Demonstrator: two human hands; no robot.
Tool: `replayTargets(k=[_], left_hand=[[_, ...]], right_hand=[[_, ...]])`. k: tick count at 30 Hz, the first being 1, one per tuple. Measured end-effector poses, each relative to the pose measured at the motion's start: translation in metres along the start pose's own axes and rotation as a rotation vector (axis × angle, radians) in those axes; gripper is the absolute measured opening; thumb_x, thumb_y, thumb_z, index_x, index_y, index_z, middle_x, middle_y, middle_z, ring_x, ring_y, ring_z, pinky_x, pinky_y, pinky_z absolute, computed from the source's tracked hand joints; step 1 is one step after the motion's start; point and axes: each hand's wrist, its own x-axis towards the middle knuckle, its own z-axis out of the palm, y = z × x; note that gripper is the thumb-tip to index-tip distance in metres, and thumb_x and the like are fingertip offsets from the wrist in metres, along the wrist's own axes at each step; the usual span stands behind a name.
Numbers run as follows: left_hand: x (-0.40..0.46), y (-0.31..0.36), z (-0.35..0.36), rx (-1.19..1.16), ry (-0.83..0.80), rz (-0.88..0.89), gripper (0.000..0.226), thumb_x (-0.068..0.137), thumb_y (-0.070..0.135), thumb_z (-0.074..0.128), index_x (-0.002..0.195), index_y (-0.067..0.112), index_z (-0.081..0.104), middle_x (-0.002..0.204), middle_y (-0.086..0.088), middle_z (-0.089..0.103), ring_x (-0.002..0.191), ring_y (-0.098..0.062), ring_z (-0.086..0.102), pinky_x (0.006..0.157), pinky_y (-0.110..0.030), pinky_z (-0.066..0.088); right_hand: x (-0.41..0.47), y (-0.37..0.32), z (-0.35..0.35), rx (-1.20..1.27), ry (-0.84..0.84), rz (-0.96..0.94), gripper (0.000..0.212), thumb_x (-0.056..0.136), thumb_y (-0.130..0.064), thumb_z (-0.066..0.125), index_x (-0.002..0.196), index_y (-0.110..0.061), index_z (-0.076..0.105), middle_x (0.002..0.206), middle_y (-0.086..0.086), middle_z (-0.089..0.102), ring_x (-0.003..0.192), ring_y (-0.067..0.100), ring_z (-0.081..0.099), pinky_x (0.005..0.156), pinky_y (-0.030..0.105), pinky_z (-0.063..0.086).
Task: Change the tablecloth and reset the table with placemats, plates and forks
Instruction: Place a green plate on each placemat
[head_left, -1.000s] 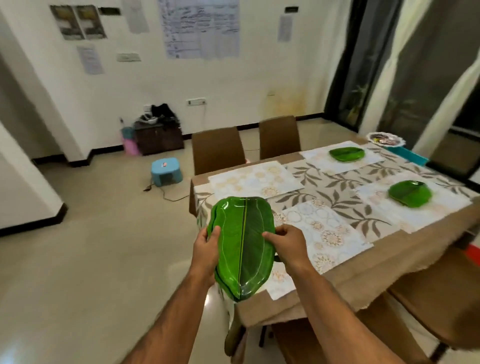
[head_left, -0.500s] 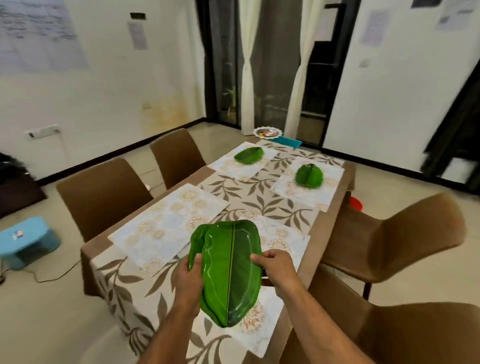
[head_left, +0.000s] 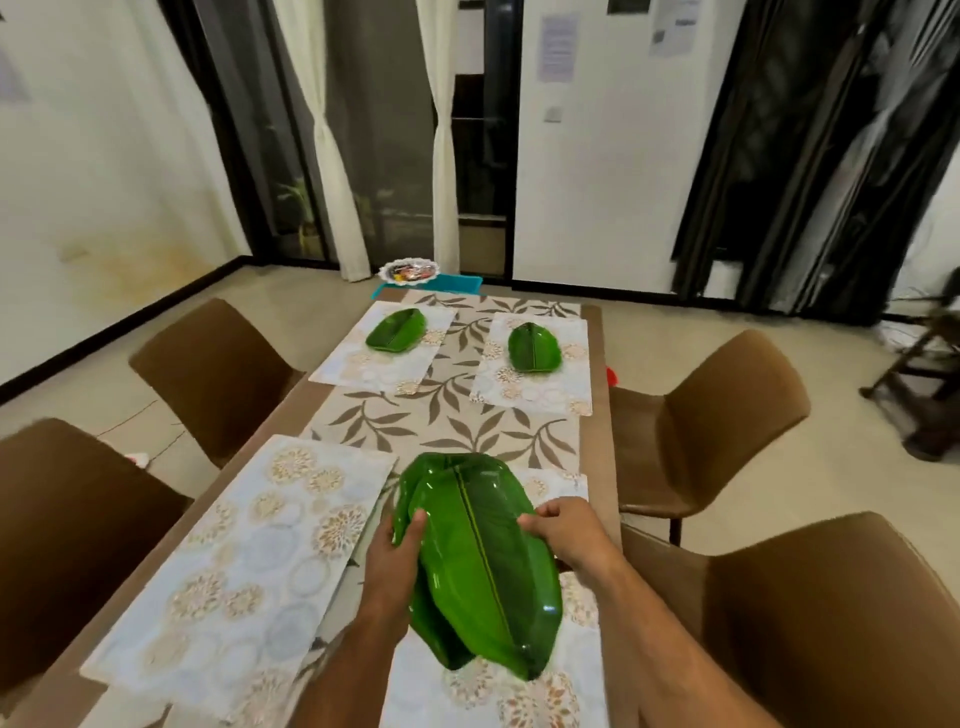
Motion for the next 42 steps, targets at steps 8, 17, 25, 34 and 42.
replayTargets(k=[8,17,25,34,42], left_hand=[[0.046,0.032,-0.065,0.112,-0.235,-0.034,0.036,0.098,0.045,0.049,0.120,0.020,0.064,0.109,-0.005,0.072,0.101,-0.025,0.069,0.083,-0.044,0.058],[0.051,0.041,-0.075,0.304,-0.510,-0.033,0.029,0.091,0.026,0.067,0.118,0.019,0.063,0.104,-0.008,0.073,0.091,-0.023,0.072,0.073,-0.035,0.059],[0.046,0.016,-0.057,0.271,-0.437,-0.054,0.031,0.091,0.014,0.067,0.120,0.019,0.058,0.105,-0.005,0.069,0.094,-0.023,0.068,0.074,-0.037,0.059],[0.040,-0.036,-0.046,0.232,-0.084,-0.068,0.033,0.094,0.012,0.063,0.125,0.019,0.055,0.108,-0.009,0.067,0.100,-0.032,0.065,0.088,-0.051,0.055],[0.047,-0.048,-0.059,0.385,0.090,-0.045,0.034,0.096,0.024,0.060,0.128,0.015,0.055,0.109,-0.009,0.065,0.101,-0.032,0.061,0.091,-0.053,0.051]], right_hand=[[0.021,-0.049,0.047,-0.598,-0.158,-0.059,0.016,0.087,-0.026,0.073,0.099,-0.016,0.072,0.084,-0.005,0.065,0.081,0.012,0.060,0.078,0.026,0.047],[0.024,-0.073,0.089,-0.866,-0.258,-0.081,0.019,0.082,-0.024,0.077,0.100,-0.019,0.074,0.086,-0.007,0.065,0.086,0.013,0.059,0.085,0.032,0.044],[0.028,-0.051,0.082,-0.974,0.165,-0.354,0.029,0.078,-0.031,0.076,0.106,-0.026,0.070,0.107,-0.002,0.064,0.103,0.020,0.056,0.089,0.035,0.046],[0.024,0.048,0.069,0.115,0.250,0.334,0.035,0.084,-0.044,0.072,0.081,-0.014,0.053,0.080,0.008,0.063,0.071,0.027,0.064,0.062,0.034,0.049],[0.059,0.094,0.060,0.153,0.331,0.332,0.019,0.078,0.000,0.068,0.067,-0.014,0.071,0.079,0.016,0.073,0.076,0.036,0.071,0.070,0.054,0.060]])
